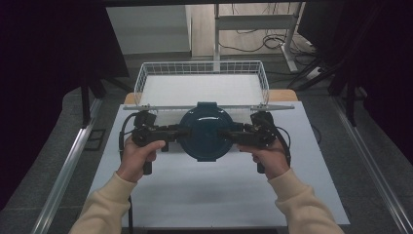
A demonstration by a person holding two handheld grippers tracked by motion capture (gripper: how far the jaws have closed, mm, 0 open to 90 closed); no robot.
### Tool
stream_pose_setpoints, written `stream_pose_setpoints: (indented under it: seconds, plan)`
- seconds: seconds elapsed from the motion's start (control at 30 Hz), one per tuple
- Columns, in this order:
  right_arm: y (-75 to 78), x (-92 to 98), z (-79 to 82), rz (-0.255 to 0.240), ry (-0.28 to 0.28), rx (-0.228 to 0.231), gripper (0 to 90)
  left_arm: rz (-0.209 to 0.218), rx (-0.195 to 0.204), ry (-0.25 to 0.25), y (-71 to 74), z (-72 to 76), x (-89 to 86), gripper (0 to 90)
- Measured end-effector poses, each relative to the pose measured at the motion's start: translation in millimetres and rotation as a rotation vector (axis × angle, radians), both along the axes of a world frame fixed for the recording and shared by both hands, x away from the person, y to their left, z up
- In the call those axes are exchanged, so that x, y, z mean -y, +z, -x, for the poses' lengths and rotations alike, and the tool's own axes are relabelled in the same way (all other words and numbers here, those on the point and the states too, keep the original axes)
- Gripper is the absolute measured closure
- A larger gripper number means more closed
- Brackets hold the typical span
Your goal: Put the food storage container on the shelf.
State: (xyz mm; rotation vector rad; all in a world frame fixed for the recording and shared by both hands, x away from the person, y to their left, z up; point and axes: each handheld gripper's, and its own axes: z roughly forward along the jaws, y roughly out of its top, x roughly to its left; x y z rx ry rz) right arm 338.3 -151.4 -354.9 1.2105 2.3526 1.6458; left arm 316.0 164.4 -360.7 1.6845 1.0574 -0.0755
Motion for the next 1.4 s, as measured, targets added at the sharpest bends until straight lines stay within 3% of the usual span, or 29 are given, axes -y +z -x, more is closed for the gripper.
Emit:
stream_pose_setpoints:
  seconds: [0.37, 0.7, 0.93, 1.4]
  plan:
    - [23.0, -3.2, -13.1, 0.007, 0.012, 0.006, 33.9, -0.002, 0.012, 0.006, 22.5, -11.5, -3.2, 43.5]
    - [49.3, -5.6, -27.3, 0.015, 0.01, 0.019, 34.0, -0.007, 0.046, 0.004, 47.9, -27.1, -4.9, 43.2]
    - [64.0, -8.7, -40.3, 0.027, 0.014, 0.031, 34.1, 0.005, 0.058, 0.01, 57.4, -38.6, -8.0, 43.2]
    - [83.1, -16.7, -83.7, 0.033, 0.009, 0.008, 34.0, 0.018, 0.052, 0.019, 74.2, -82.7, -15.6, 43.1]
